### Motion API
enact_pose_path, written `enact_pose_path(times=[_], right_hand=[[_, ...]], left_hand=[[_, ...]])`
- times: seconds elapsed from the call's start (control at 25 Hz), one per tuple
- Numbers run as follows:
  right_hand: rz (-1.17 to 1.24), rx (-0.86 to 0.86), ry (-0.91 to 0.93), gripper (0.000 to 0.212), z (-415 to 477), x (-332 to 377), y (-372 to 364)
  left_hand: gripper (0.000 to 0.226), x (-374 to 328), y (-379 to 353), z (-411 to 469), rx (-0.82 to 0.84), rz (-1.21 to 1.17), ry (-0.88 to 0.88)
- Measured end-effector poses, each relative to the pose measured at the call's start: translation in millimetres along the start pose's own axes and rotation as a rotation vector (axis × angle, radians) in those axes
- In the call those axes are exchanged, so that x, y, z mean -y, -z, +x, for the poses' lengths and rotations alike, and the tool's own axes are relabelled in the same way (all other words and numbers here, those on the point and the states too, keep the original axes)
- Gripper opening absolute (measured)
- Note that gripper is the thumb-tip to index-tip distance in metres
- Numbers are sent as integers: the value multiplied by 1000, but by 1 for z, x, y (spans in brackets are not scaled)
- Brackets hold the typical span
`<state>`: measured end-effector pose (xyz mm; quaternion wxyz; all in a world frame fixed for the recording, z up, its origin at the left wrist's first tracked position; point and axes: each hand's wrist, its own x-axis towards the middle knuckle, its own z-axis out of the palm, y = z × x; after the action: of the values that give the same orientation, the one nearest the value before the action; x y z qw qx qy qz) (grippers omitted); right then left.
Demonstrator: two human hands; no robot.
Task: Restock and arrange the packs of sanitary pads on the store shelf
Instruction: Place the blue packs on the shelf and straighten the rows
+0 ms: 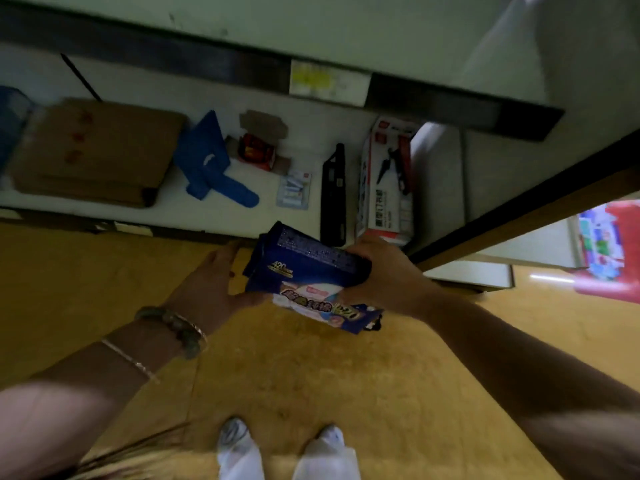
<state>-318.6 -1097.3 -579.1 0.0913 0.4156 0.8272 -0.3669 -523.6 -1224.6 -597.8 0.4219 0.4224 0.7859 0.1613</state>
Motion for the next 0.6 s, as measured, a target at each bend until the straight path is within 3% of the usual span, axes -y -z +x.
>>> enact_pose_path(times=[0.16, 0.32, 0.52, 0.6], right_hand=[[60, -57, 56, 47, -70, 67, 94], [10, -122, 113, 50, -126, 129, 173], [-47, -279, 193, 75, -186, 189, 247], [-117, -306, 252, 73, -208, 212, 269]], left_hand=[[108, -67, 57, -54, 94, -194, -74], [73, -134, 105, -110, -57, -242, -107], [31, -191, 174, -171, -116, -229, -251], [27, -214, 203, -192, -145, -251, -305]])
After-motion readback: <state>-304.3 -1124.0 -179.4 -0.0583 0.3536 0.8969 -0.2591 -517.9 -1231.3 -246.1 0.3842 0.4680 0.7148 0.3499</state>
